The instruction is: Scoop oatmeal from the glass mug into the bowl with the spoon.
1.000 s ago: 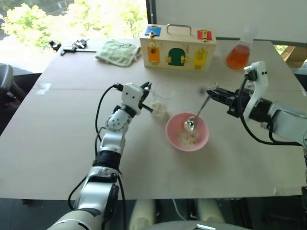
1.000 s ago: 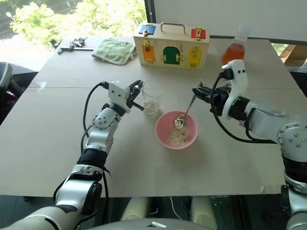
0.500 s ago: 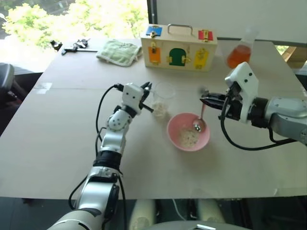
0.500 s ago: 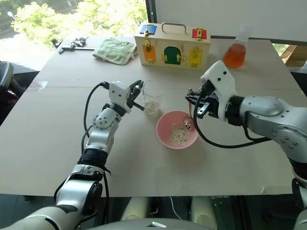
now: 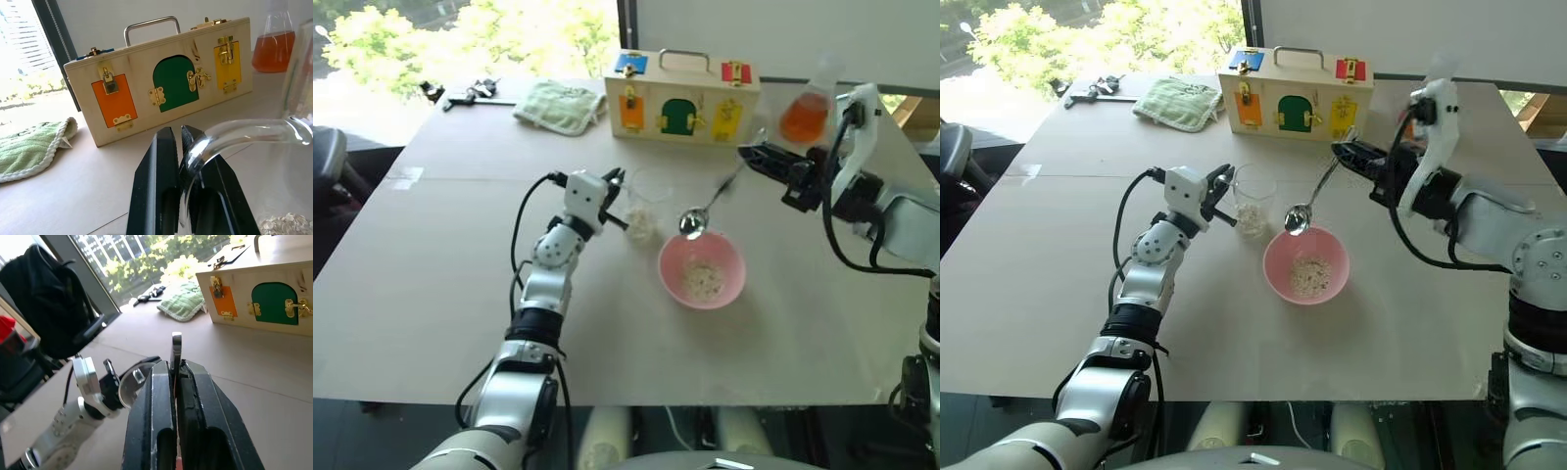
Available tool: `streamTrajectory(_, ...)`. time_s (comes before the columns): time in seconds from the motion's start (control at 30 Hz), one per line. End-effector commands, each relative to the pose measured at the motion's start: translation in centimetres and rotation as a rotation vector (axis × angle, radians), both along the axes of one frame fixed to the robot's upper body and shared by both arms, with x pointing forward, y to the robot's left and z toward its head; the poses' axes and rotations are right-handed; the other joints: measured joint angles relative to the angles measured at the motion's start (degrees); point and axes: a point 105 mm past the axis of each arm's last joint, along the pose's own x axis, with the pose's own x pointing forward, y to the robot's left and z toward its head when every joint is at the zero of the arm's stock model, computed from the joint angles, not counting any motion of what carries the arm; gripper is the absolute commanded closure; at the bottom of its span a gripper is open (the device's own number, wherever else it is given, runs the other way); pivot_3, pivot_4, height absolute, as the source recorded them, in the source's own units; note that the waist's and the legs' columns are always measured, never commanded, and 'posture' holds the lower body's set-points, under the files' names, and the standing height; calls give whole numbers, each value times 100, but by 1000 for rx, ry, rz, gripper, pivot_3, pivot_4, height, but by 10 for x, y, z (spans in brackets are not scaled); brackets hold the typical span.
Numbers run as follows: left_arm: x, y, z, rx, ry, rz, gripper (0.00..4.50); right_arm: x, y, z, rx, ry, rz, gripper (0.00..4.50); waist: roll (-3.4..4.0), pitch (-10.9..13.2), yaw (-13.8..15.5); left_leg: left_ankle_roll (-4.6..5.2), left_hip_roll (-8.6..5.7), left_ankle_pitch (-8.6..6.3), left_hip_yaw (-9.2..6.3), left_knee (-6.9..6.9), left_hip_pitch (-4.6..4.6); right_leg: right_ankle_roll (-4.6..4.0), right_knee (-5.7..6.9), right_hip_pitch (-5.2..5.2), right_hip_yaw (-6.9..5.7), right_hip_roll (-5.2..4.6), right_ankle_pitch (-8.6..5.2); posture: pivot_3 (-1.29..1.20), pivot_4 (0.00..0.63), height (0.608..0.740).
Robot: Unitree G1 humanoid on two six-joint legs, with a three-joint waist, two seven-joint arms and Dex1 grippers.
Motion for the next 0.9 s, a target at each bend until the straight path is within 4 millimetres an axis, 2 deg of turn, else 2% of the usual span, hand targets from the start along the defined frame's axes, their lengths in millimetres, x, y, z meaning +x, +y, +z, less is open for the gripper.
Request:
streamTrajectory(0.03,-1,-2,5,8,-30,-7,4488,-1,-4,31,136,-34,-29,4500,0,0,15,0,1,0,-1,0,0,0,1,0,-1,1,0,0,150,740)
streamTrajectory(0.13,-1,-3,5,10,-30,-9,4488,10,13,33,158,-22,-21,4500,0,0,24,1,2,0,1,0,-2,0,-4,0,0,-1,0,0,150,740)
streamTrajectory(0.23,0,-3,7,9,-33,-8,4488,18,28,21,106,-6,-21,4500,1,-1,16,1,0,0,3,0,-2,1,-3,0,2,-2,1,0,150,740)
streamTrajectory(0.4,0,-1,10,5,-42,1,4488,31,38,5,10,-17,-56,4500,1,-1,24,1,1,0,2,0,-5,2,-5,0,1,-3,1,0,150,740)
streamTrajectory(0.53,-1,0,10,2,-45,5,4488,32,44,-4,-58,-48,-49,4500,1,-1,20,1,2,0,-1,-1,-5,2,-3,-2,1,-1,1,0,150,740)
streamTrajectory(0.6,-2,1,10,2,-44,8,4500,32,47,-3,-63,-66,-38,3783,1,-1,21,0,2,0,0,-1,-5,2,-3,-2,0,-1,1,0,150,740)
streamTrajectory(0.63,-2,1,10,1,-44,9,4500,31,48,-2,-62,-73,-35,3612,1,-1,21,0,2,0,-1,0,-5,2,-3,-2,0,-1,1,0,150,740)
streamTrajectory(0.83,0,10,6,-25,-25,49,4500,26,46,3,-39,-95,0,716,1,-1,20,1,1,0,0,0,-5,2,-3,-2,0,-1,1,0,150,740)
streamTrajectory(0.9,0,19,3,-42,-11,81,4500,23,44,5,-25,-102,15,716,1,-1,9,1,1,0,0,0,-5,2,-4,-2,0,-1,1,0,150,740)
